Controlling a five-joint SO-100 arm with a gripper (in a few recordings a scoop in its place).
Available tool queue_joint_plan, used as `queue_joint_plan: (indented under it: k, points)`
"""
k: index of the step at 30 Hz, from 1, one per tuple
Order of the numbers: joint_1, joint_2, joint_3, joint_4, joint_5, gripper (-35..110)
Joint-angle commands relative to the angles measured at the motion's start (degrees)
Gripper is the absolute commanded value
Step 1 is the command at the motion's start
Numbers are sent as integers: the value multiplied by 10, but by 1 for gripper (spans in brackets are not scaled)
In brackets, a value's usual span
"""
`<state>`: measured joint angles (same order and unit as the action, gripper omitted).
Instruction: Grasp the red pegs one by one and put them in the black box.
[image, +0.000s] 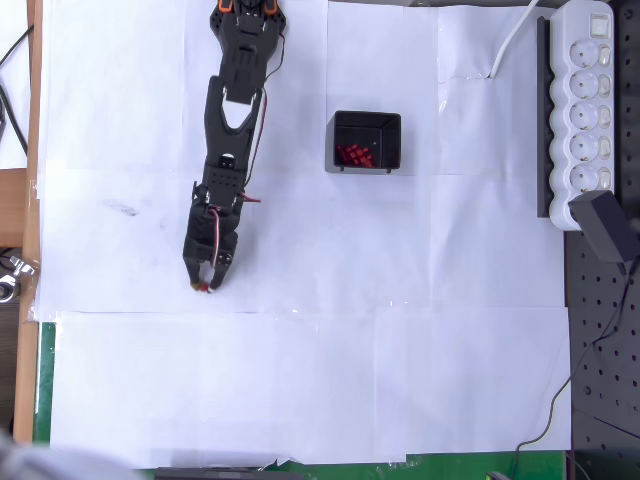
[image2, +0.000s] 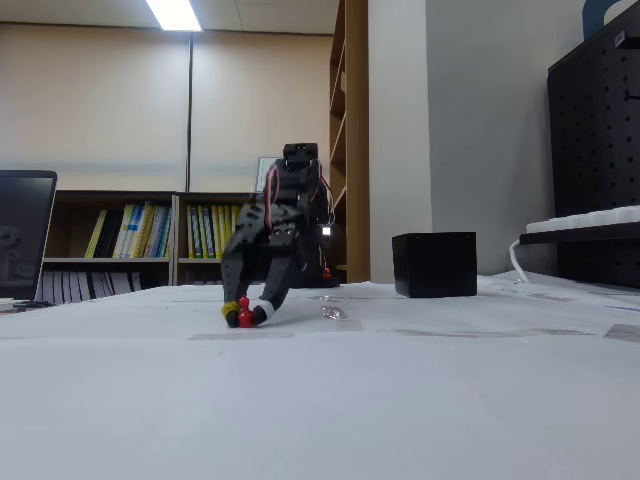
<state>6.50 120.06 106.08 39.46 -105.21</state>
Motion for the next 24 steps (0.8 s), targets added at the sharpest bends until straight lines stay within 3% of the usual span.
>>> queue_joint_plan:
  k: [1,8,16,24]
  points:
    - [-31,-155,78,190,-97,0]
    - [-82,-320,191,404,-195,0]
    - [-325,-532,45,581,-261,0]
    - [-497,-559,-108,486,-362,0]
